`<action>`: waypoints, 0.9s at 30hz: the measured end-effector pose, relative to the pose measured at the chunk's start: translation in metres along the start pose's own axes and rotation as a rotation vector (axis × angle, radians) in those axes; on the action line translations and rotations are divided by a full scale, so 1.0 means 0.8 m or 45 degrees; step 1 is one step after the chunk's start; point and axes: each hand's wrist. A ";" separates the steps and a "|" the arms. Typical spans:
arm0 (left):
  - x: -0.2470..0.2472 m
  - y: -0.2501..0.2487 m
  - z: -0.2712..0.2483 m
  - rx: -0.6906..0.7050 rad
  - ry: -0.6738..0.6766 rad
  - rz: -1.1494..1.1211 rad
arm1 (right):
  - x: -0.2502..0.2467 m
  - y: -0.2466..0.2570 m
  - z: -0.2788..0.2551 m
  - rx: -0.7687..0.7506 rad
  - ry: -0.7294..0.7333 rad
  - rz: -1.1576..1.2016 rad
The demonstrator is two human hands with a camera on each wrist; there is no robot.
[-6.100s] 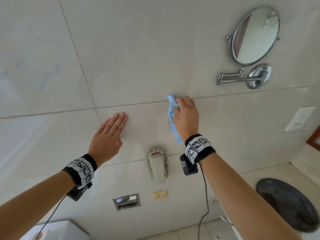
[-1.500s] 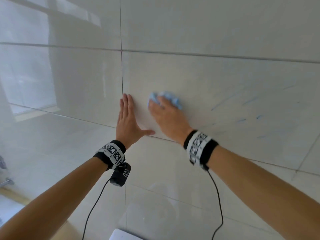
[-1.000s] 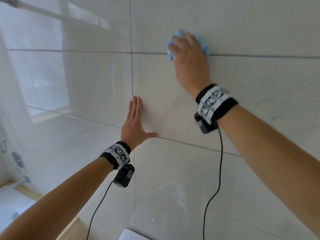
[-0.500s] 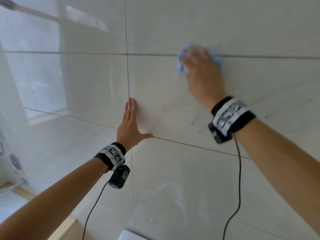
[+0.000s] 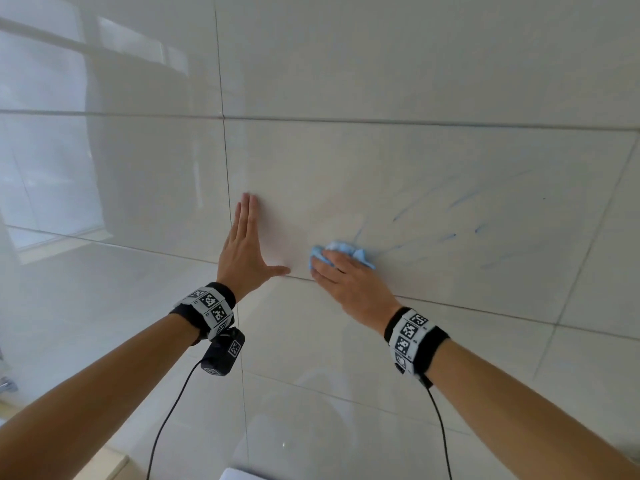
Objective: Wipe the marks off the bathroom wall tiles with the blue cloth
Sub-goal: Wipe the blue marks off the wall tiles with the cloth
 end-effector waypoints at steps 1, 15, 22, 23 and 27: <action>-0.001 -0.007 0.003 0.023 0.005 0.005 | -0.010 -0.009 0.002 0.050 0.013 0.023; 0.015 -0.127 0.031 0.194 -0.035 -0.031 | -0.124 -0.168 0.050 0.539 -0.507 -0.049; 0.015 -0.114 0.027 0.264 -0.005 0.058 | -0.008 -0.023 -0.076 -0.032 -0.082 -0.031; 0.014 -0.113 0.027 0.264 0.005 0.067 | -0.005 -0.022 -0.081 -0.060 -0.050 -0.033; 0.014 -0.114 0.025 0.257 0.009 0.085 | -0.028 -0.075 -0.047 0.116 -0.124 0.003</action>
Point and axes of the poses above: each hand's wrist, its own z-axis towards the middle knuckle, its own x-axis out of the palm, y = z × x, and after that the axes turned 4 degrees about -y, right-handed
